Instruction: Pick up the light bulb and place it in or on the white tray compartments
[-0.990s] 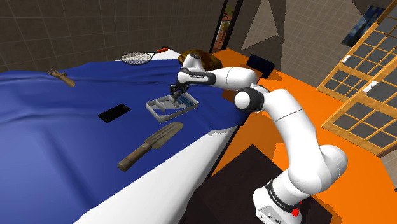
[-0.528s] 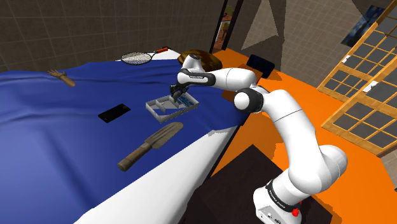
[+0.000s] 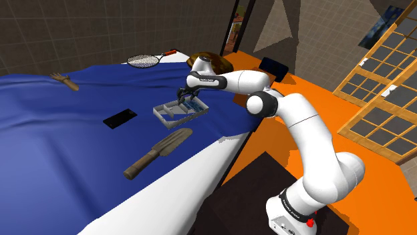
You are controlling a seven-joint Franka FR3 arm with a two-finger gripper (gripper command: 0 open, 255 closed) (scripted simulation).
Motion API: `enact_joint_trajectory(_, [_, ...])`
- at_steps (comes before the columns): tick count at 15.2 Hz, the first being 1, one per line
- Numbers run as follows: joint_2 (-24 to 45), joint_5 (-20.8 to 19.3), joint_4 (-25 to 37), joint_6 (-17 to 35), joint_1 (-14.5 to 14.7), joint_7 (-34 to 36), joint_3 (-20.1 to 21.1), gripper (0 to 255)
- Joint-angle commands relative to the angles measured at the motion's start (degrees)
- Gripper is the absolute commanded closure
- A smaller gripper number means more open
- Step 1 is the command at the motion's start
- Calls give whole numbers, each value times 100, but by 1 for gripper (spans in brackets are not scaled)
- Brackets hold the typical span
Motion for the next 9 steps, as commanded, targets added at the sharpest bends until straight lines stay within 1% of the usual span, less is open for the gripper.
enact_joint_trajectory(1, [-410,5,-470,60,-73,23,23,0])
enact_joint_trajectory(3, [-809,20,-866,50,-144,36,52,0])
enact_joint_trajectory(9, [-809,20,-865,50,-144,36,52,0])
